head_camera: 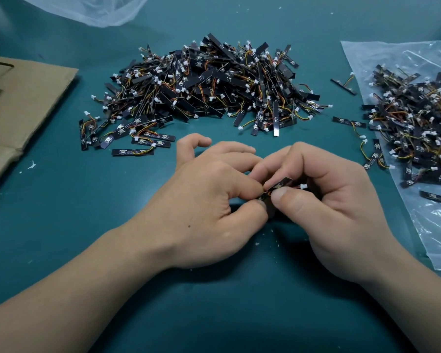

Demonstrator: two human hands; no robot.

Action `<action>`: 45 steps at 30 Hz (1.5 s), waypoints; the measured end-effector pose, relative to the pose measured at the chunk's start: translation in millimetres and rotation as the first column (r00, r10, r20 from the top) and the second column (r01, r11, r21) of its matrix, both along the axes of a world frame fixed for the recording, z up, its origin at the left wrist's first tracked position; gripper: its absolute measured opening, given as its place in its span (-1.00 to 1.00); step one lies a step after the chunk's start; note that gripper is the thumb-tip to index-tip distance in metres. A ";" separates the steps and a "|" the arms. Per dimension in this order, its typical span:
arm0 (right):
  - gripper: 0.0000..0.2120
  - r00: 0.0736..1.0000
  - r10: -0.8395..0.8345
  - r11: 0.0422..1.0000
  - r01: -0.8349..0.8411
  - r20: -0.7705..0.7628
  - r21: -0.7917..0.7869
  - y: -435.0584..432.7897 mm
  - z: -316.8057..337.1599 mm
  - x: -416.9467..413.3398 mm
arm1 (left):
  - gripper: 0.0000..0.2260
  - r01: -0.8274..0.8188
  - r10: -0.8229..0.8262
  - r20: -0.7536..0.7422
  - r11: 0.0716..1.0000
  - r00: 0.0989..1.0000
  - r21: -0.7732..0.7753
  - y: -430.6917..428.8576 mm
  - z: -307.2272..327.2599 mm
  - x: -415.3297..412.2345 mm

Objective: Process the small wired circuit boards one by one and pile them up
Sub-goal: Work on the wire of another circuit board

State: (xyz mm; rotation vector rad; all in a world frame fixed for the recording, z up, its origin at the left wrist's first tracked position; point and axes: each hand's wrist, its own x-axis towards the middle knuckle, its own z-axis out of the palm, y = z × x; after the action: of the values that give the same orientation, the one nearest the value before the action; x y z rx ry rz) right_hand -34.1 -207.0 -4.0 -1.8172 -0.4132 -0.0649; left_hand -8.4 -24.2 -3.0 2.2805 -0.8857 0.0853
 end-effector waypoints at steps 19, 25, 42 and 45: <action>-0.95 1.000 -0.015 1.000 0.015 0.002 0.003 1.3 0.0 -0.5 | -0.80 -0.011 0.010 -0.069 1.000 0.998 -0.012 1.5 -1.0 -0.5; -0.95 1.000 -0.019 1.000 0.019 -0.005 0.008 0.7 -1.2 -0.3 | -0.80 -0.016 0.015 -0.069 1.000 0.998 -0.009 0.8 -0.9 -0.1; -0.94 0.999 -0.036 0.999 0.036 0.028 -0.001 0.1 -1.5 -2.1 | -0.75 -0.017 0.023 -0.135 0.999 0.991 0.045 2.9 0.1 1.1; -0.91 0.997 -0.052 0.998 0.053 0.049 -0.019 0.2 -0.8 -2.7 | -0.76 -0.011 0.019 -0.133 0.998 0.991 0.061 3.0 1.3 0.6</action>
State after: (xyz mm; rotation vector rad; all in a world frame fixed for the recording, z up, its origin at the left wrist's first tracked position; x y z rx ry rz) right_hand -36.9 -206.8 -4.8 -1.8495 -0.4013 -0.1414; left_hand -7.8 -21.2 -1.7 2.3188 -0.8120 -0.0876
